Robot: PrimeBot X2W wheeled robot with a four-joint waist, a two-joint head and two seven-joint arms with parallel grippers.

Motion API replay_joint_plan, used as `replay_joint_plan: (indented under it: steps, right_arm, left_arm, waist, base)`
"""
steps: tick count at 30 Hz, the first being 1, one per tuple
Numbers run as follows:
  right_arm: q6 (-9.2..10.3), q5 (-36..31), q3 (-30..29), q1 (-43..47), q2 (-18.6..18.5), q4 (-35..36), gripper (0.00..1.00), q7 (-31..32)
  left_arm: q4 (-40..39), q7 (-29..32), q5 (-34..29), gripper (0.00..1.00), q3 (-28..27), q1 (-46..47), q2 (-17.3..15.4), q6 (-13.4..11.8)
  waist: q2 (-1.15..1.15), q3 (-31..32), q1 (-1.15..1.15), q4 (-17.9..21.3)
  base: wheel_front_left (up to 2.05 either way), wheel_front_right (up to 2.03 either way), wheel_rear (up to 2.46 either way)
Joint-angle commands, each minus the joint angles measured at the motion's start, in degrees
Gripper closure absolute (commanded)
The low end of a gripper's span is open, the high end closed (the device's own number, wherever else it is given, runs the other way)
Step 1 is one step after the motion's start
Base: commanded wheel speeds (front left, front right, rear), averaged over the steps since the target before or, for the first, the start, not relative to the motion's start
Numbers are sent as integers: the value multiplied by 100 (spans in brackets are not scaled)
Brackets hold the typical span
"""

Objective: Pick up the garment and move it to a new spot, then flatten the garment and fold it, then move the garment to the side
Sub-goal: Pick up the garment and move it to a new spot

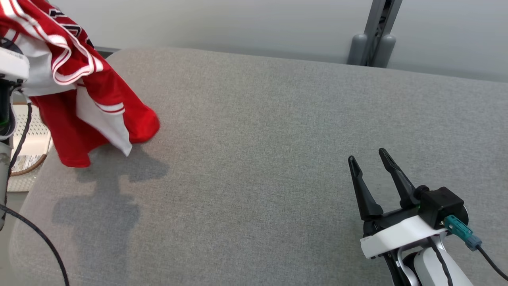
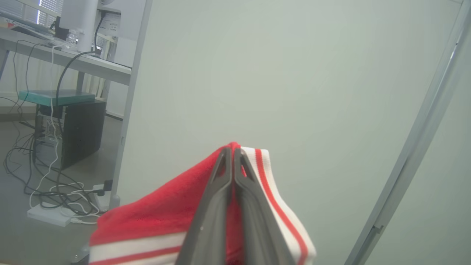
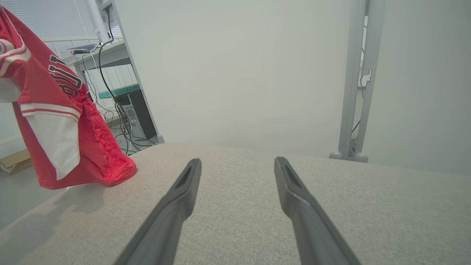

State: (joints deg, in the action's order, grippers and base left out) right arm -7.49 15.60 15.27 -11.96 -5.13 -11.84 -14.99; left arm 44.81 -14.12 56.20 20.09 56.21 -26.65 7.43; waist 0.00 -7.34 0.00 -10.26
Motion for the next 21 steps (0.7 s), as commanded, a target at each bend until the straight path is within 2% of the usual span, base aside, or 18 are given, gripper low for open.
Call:
replay_joint_plan:
  steps: [1,9,12,21]
  right_arm:
    - [-2,16,-28,76,0,25,0,-22]
    - [-2,-25,-238,167,32,94,0,-22]
    - [-2,-52,-337,198,25,90,0,-22]
    - [-2,-176,-605,76,-33,192,0,-22]
  left_arm:
    - [-100,-40,45,100,-53,-55,33,7]
    - [-954,-107,-106,100,-263,-319,465,-38]
    - [-1291,-110,-173,100,-313,-474,675,-138]
    - [-1966,-74,-405,100,45,-809,1263,-476]
  waist:
    - [0,79,0,45]
    - [0,294,0,247]
    - [0,362,0,364]
    - [0,399,0,837]
  base:
    - [0,0,0]
    - [0,0,0]
    - [0,0,0]
    - [0,0,0]
